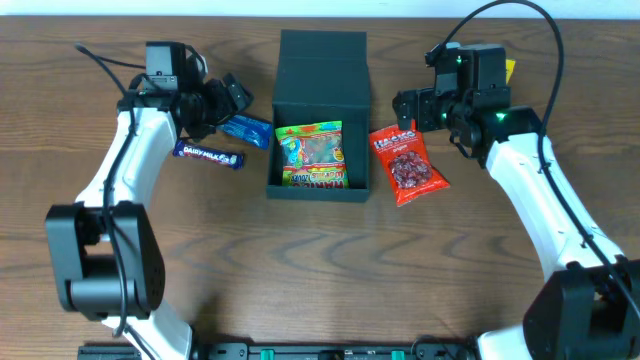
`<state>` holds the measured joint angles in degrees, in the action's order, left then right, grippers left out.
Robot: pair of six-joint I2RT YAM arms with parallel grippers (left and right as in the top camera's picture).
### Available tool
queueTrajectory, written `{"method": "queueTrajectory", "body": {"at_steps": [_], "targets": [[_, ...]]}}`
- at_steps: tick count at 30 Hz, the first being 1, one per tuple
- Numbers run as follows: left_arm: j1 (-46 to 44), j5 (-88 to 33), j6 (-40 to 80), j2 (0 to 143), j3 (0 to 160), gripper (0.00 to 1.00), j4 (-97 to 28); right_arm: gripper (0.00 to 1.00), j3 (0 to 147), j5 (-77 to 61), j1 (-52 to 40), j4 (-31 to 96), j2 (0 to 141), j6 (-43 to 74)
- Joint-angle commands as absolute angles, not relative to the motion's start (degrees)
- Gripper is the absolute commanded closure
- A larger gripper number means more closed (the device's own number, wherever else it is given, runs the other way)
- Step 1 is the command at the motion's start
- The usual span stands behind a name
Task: Pack container
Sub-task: 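Reach the left gripper to the blue wafer bar and grasp it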
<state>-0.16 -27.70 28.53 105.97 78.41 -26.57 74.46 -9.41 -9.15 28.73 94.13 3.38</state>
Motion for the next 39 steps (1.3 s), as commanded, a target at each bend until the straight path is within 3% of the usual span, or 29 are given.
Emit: {"method": "queueTrajectory", "body": {"at_steps": [1,7,13,14,17,22,29,39], "targets": [[-0.01,-30.28,33.71,107.55,79.46,0.05,-26.06,0.01,74.96,-11.90,-9.06,29.78,93.97,2.98],[-0.30,-20.86,35.62,107.77,79.33,0.05,-25.87,0.01,74.94,-12.49,-9.06,32.82,93.97,3.16],[-0.58,-15.40,49.80,108.03,79.35,0.04,-26.37,0.01,74.94,-12.49,-9.06,33.65,93.97,3.16],[-0.58,-15.46,51.31,108.14,79.37,0.00,-26.65,0.01,74.94,-12.49,-9.06,33.65,93.97,3.16],[-0.75,-15.20,54.96,108.68,80.12,0.07,-28.53,0.01,74.94,-12.47,-9.06,33.63,93.97,3.14],[-1.39,-14.39,56.49,112.22,86.94,0.14,-34.44,0.01,74.94,-12.47,-9.06,33.63,93.97,3.14],[-1.54,-14.44,54.78,126.39,107.92,0.09,-51.79,0.01,74.94,-12.47,-9.06,33.74,93.97,3.14],[-1.54,-14.83,55.27,133.43,111.28,0.10,-52.71,0.01,74.94,-12.47,-9.06,34.15,93.97,3.14]]}}
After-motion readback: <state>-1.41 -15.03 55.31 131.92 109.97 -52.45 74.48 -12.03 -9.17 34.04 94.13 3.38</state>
